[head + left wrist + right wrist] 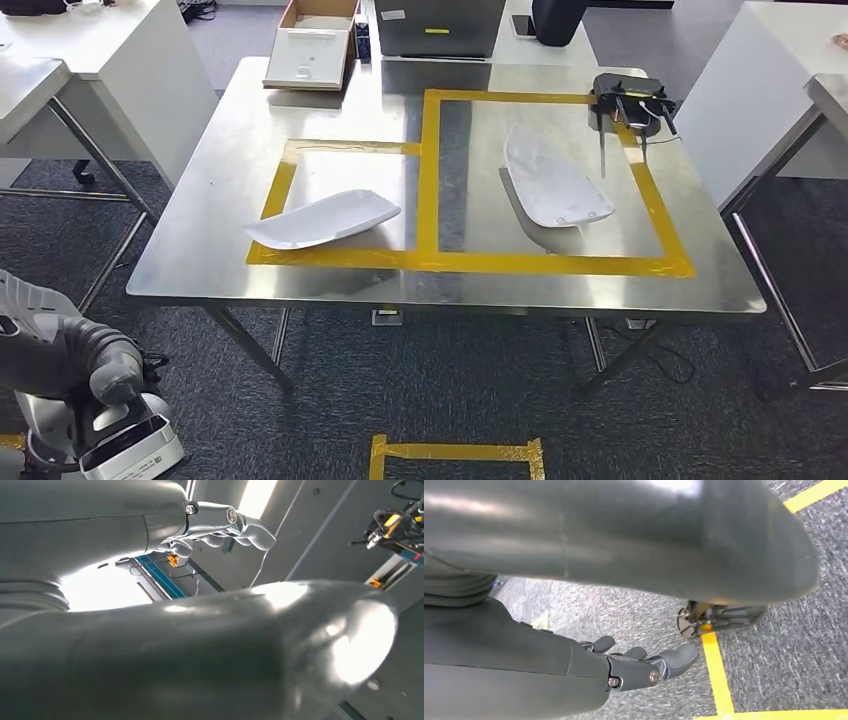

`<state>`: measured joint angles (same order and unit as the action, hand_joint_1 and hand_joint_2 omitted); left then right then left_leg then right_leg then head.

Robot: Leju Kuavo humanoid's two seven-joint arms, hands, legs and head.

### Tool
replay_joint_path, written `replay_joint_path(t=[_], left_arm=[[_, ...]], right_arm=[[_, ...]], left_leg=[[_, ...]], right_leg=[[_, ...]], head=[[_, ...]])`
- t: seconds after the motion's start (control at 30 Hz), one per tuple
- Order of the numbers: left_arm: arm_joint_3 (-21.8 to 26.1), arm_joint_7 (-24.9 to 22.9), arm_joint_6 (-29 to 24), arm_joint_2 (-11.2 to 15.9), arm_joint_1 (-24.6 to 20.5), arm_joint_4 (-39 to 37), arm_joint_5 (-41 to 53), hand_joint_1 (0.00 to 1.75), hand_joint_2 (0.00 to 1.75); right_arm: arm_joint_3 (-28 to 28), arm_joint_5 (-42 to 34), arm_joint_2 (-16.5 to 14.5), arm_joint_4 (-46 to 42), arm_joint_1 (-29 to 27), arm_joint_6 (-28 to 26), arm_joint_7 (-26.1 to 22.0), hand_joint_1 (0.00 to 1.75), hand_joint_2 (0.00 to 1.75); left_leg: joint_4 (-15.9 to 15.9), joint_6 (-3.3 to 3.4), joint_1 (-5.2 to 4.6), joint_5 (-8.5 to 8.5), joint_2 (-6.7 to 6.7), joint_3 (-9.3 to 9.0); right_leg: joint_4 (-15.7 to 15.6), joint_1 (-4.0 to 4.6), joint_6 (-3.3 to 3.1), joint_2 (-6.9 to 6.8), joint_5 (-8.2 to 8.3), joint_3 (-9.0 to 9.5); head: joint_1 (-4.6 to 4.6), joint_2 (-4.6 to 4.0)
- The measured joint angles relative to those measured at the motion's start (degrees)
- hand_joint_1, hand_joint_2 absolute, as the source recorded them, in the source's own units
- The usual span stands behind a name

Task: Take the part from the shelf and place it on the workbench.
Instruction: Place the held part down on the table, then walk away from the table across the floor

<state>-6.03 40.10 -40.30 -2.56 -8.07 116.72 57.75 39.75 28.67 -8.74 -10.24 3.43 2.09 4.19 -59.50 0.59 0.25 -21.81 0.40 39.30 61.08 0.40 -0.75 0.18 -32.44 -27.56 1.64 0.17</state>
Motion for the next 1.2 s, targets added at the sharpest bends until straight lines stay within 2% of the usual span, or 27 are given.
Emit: replay_joint_path(t=[0.07, 0.13, 0.17, 0.2, 0.23, 0.3, 0.33, 0.37, 0.4, 0.43, 0.47, 0.53, 0.57, 0.63, 0.67, 0.7, 0.8, 0.83, 0.87, 0.9, 0.93, 0.97, 1.0, 1.07, 1.13, 1.17, 1.2], left_arm=[[-0.55, -0.01, 0.05, -0.01, 0.11, -0.39, -2.56, 0.0, 0.0], [-0.99, -0.03, 0.13, -0.03, 0.26, -1.0, -4.32, 0.0, 0.0], [-1.09, -0.06, 0.17, -0.04, 0.42, -1.3, -4.62, 0.0, 0.0], [-1.12, -0.08, 0.22, -0.04, 0.68, -1.54, -4.69, 0.0, 0.0], [-1.12, -0.1, 0.27, -0.04, 1.03, -1.75, -4.7, 0.0, 0.0], [-1.14, -0.1, 0.32, -0.04, 1.86, -2.07, -4.86, 0.0, 0.0], [-1.15, -0.1, 0.32, -0.04, 2.33, -2.24, -4.96, 0.0, 0.0], [-1.16, -0.12, 0.32, -0.05, 2.84, -2.44, -5.06, 0.0, 0.0], [-1.16, -0.12, 0.32, -0.08, 3.4, -2.66, -5.17, 0.0, 0.0], [-1.16, -0.14, 0.32, -0.13, 3.92, -2.91, -5.43, 0.0, 0.0], [-1.16, -0.21, 0.32, -0.17, 4.28, -3.2, -6.05, 0.0, 0.0], [-1.15, -0.4, 0.32, -0.22, 4.86, -3.85, -7.68, 0.0, 0.0], [-1.15, -0.47, 0.32, -0.23, 5.29, -4.18, -8.23, 0.0, 0.0], [-1.2, -0.43, 0.32, -0.52, 6.3, -5.13, -8.23, 0.0, 0.0], [-1.25, -0.37, 0.32, -0.81, 6.73, -5.75, -8.08, 0.0, 0.0], [-1.31, -0.32, 0.33, -1.17, 7.19, -6.39, -8.08, 0.0, 0.0], [-1.46, -0.47, 0.34, -2.42, 8.62, -8.96, -9.79, 0.0, 0.0], [-1.49, -0.73, 0.35, -2.68, 8.91, -10.46, -11.03, 0.0, 0.0], [-1.5, -0.95, 0.36, -2.83, 9.12, -12.12, -12.35, 0.0, 0.0], [-1.5, -0.98, 0.37, -2.98, 9.29, -13.87, -13.67, 0.0, 0.0], [-1.49, -0.85, 0.38, -3.24, 9.42, -15.8, -15.0, 0.0, 0.0], [-1.47, -0.59, 0.39, -3.62, 9.4, -17.9, -16.24, 0.0, 0.0], [-1.45, -0.38, 0.39, -4.08, 9.24, -20.46, -17.58, 0.0, 0.0], [-1.42, -0.28, 0.39, -4.72, 8.68, -26.68, -20.09, 0.0, 0.0], [-1.27, -0.31, 0.39, -5.0, 7.83, -33.32, -21.83, 0.0, 0.0], [-0.87, -0.62, 0.37, -5.03, 7.0, -37.43, -22.16, 0.0, 0.0], [-0.09, -1.6, 0.36, -5.01, 5.88, -42.29, -21.67, 0.0, 0.0]], right_arm=[[0.29, -0.34, -0.01, -0.01, 0.17, -0.11, -0.24, 0.0, 0.0], [0.52, -0.48, -0.14, 0.0, 0.18, -0.23, -0.06, 0.0, 0.0], [0.62, -0.54, -0.22, 0.01, 0.2, -0.28, 0.09, 0.0, 0.0], [0.71, -0.61, -0.28, 0.02, 0.18, -0.32, 0.17, 0.0, 0.0], [0.79, -0.71, -0.33, 0.03, 0.16, -0.35, 0.2, 0.0, 0.0], [0.9, -0.86, -0.39, 0.03, 0.08, -0.38, 0.21, 0.0, 0.0], [0.95, -0.86, -0.45, 0.03, 0.06, -0.37, 0.3, 0.0, 0.0], [0.99, -0.8, -0.53, 0.04, 0.03, -0.35, 0.45, 0.0, 0.0], [1.02, -0.72, -0.61, 0.04, -0.01, -0.32, 0.6, 0.0, 0.0], [1.06, -0.64, -0.69, 0.04, -0.07, -0.26, 0.7, 0.0, 0.0], [1.1, -0.62, -0.76, 0.04, -0.12, -0.11, 0.63, 0.0, 0.0], [1.46, -0.09, -0.81, 0.03, -0.13, 0.19, -0.03, 0.0, 0.0], [1.89, 0.55, -0.81, 0.03, -0.11, 0.31, -0.45, 0.0, 0.0], [2.95, 2.26, -0.8, 0.04, -0.15, 0.44, -0.78, 0.0, 0.0], [3.33, 2.95, -0.79, 0.04, -0.19, 0.55, -0.59, 0.0, 0.0], [3.54, 3.45, -0.78, 0.05, -0.24, 0.66, -0.29, 0.0, 0.0], [3.74, 3.72, -0.76, 0.05, -0.29, 0.91, -0.63, 0.0, 0.0], [3.88, 3.51, -0.76, 0.05, -0.26, 1.03, -1.24, 0.0, 0.0], [4.06, 3.32, -0.76, 0.05, -0.22, 1.13, -1.84, 0.0, 0.0], [4.26, 3.22, -0.76, 0.05, -0.17, 1.22, -2.3, 0.0, 0.0], [4.44, 3.25, -0.76, 0.05, -0.11, 1.27, -2.6, 0.0, 0.0], [4.54, 3.46, -0.75, 0.05, -0.04, 1.26, -2.72, 0.0, 0.0], [4.59, 3.8, -0.75, 0.04, 0.06, 1.27, -2.67, 0.0, 0.0], [4.6, 4.72, -0.74, 0.02, 0.28, 1.4, -2.34, 0.0, 0.0], [4.62, 5.7, -0.75, 0.02, 0.44, 1.59, -2.1, 0.0, 0.0], [4.67, 6.05, -0.77, 0.02, 0.47, 1.58, -2.2, 0.0, 0.0], [4.74, 6.36, -0.78, 0.03, 0.52, 1.54, -2.34, 0.0, 0.0]], left_leg=[[0.48, -0.69, 0.13, 1.19, 0.14, 0.0], [1.22, -1.44, 0.28, 2.19, 0.2, 0.01], [1.09, -1.78, 0.3, 1.57, 0.1, 0.36], [0.05, -2.07, 0.29, -0.32, -0.03, 0.97], [-2.24, -2.33, 0.33, -3.33, -0.15, 1.7], [-9.47, -2.78, 0.39, -9.23, -0.23, 3.04], [-12.95, -2.94, 0.41, -10.36, -0.23, 3.18], [-15.2, -3.04, 0.41, -9.94, -0.23, 2.76], [-15.63, -3.08, 0.41, -8.4, -0.23, 1.48], [-14.09, -3.06, 0.42, -6.71, -0.23, -0.75], [-10.65, -2.98, 0.41, -6.36, -0.25, -3.84], [-2.56, -2.42, 0.19, -8.42, -0.33, -9.65], [0.0, -2.01, 0.01, -9.76, -0.38, -11.17], [0.97, -0.89, -0.15, -9.6, -0.32, -11.1], [1.04, -0.31, -0.12, -9.07, -0.21, -10.67], [1.12, 0.26, -0.02, -8.38, -0.08, -9.98], [1.12, 0.98, 0.09, -6.04, 0.11, -7.44], [1.03, 0.96, 0.07, -5.21, 0.12, -6.49], [0.88, 0.89, 0.06, -4.4, 0.15, -5.48], [0.68, 0.77, 0.06, -3.65, 0.17, -4.36], [0.47, 0.63, 0.06, -2.95, 0.19, -3.29], [0.28, 0.47, 0.07, -2.31, 0.2, -2.44], [0.15, 0.24, 0.03, -1.7, 0.17, -1.8], [0.32, -0.45, 0.05, -0.43, 0.21, -1.34], [1.02, -1.3, 0.17, 0.93, 0.3, -1.27], [1.14, -1.64, 0.24, 1.02, 0.2, -1.07], [0.72, -1.95, 0.25, 0.08, 0.07, -0.66]], right_leg=[[-3.95, 0.46, -0.36, 0.0, -0.37, 1.79], [-4.39, 0.44, -0.68, -0.04, 0.89, 0.97], [-4.53, 0.3, -1.0, -0.13, 1.7, 0.33], [-4.71, 0.08, -1.33, -0.25, 2.6, -0.42], [-4.83, -0.09, -1.56, -0.37, 3.48, -1.29], [-4.71, -0.12, -1.72, -0.45, 5.02, -3.23], [-4.55, -0.13, -1.66, -0.5, 5.78, -4.23], [-4.3, -0.15, -1.56, -0.57, 6.5, -5.31], [-3.96, -0.2, -1.42, -0.63, 7.16, -6.44], [-3.55, -0.26, -1.23, -0.68, 7.73, -7.54], [-3.07, -0.3, -0.97, -0.71, 8.25, -8.62], [-2.3, -0.3, -0.38, -0.69, 9.17, -9.87], [-2.2, -0.28, -0.08, -0.66, 9.63, -10.04], [-2.39, -0.41, 0.61, -0.56, 10.47, -10.04], [-2.13, -0.5, 1.01, -0.46, 10.07, -10.34], [-1.09, -0.59, 1.39, -0.36, 8.54, -10.88], [7.75, -0.82, 2.12, -0.21, -0.03, -13.26], [11.07, -0.86, 2.22, -0.21, -1.51, -13.63], [13.18, -0.87, 2.25, -0.21, -1.46, -13.34], [13.55, -0.88, 2.21, -0.21, -0.21, -12.17], [12.02, -0.88, 2.09, -0.21, 1.53, -10.02], [8.69, -0.87, 1.89, -0.2, 2.58, -6.96], [4.12, -0.74, 1.58, -0.17, 2.41, -3.52], [-2.41, -0.37, 0.93, -0.05, 0.94, 0.53], [-3.87, -0.15, 0.24, -0.01, 1.17, 0.47], [-4.09, -0.22, -0.17, -0.17, 1.86, 0.09], [-4.27, -0.32, -0.64, -0.37, 2.7, -0.49]], head=[[-0.15, 0.0], [-0.38, 0.0], [-0.37, 0.0], [-0.35, 0.0], [-0.32, 0.0], [-0.27, 0.0], [-0.26, 0.0], [-0.26, 0.0], [-0.25, 0.0], [-0.25, 0.0], [-0.23, 0.0], [-0.27, 0.0], [-0.23, 0.0], [-0.12, 0.0], [-0.04, -0.01], [-0.09, -0.01], [-0.35, -0.01], [-0.39, -0.01], [-0.4, -0.01], [-0.41, 0.0], [-0.42, 0.0], [-0.42, 0.0], [-0.43, 0.0], [-0.47, -0.01], [-0.56, -0.01], [-0.65, -0.01], [-0.63, 0.0]])
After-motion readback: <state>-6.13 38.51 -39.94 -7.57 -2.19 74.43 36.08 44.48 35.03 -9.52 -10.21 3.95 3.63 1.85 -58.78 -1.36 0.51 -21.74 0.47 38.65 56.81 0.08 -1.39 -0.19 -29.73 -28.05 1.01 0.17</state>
